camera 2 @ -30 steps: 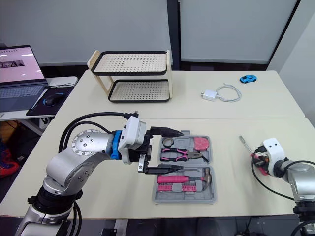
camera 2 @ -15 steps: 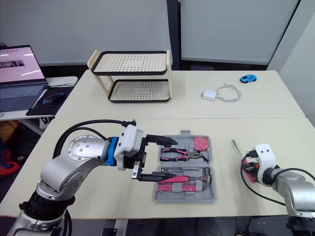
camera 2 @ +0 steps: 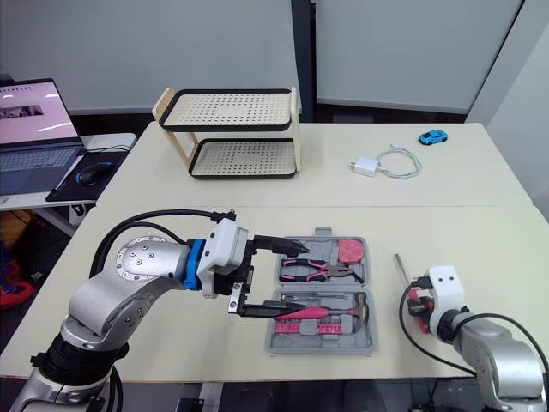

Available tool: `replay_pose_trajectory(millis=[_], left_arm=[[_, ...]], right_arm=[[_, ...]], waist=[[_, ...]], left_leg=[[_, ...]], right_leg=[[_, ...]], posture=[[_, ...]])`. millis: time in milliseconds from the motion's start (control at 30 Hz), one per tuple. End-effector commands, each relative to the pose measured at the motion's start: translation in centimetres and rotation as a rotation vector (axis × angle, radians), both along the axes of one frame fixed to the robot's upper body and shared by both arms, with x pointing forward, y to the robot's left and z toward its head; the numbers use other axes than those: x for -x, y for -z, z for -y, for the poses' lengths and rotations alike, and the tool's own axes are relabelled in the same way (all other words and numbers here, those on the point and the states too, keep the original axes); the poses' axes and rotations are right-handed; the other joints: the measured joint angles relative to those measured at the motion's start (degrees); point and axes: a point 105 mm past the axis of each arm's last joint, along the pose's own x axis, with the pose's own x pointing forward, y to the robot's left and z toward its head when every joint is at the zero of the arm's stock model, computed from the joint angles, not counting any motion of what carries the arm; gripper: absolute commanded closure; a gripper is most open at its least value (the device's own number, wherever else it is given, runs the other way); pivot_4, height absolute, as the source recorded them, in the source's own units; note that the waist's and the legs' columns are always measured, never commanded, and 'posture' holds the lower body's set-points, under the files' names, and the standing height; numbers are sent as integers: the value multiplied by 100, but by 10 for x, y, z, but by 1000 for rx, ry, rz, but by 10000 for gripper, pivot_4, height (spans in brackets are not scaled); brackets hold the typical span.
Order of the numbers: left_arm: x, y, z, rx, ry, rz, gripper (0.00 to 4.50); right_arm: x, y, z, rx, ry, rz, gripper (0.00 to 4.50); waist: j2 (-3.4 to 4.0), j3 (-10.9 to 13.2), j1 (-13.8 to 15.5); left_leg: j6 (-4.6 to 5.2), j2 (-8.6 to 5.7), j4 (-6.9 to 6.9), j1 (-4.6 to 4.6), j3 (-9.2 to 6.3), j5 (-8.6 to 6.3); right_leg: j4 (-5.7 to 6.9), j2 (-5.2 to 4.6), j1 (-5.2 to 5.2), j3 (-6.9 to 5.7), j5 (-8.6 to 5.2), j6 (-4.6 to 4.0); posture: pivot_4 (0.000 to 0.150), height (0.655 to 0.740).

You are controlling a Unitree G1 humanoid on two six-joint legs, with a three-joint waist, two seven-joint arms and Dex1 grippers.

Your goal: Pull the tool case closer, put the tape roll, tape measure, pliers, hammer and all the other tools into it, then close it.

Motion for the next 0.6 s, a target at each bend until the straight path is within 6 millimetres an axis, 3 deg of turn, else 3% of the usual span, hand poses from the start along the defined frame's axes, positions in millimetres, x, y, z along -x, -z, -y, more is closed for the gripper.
replay_pose_trajectory(millis=[33, 333, 600], left_arm=[[5, -8, 0, 11, 21, 43, 0], [3, -8, 1, 10, 25, 46, 0], [3, -6, 2, 9, 27, 43, 0]], right_arm=[[0, -11, -10, -16, -15, 44, 37092], [-1, -5, -13, -10, 22, 41, 37092], [1, -12, -14, -42, 24, 49, 8656]], waist=[[0, 0, 0], [0, 0, -1], [0, 0, -2]], left_leg=[[0, 0, 0, 0, 0, 0], [0, 1, 0, 0, 0, 0], [0, 1, 0, 0, 0, 0]], right_leg=[[1, 0, -1, 0, 0, 0], [4, 3, -4, 1, 0, 0], [4, 3, -4, 2, 0, 0]], posture=[[1500, 7400], [1500, 7400], [1500, 7400]])
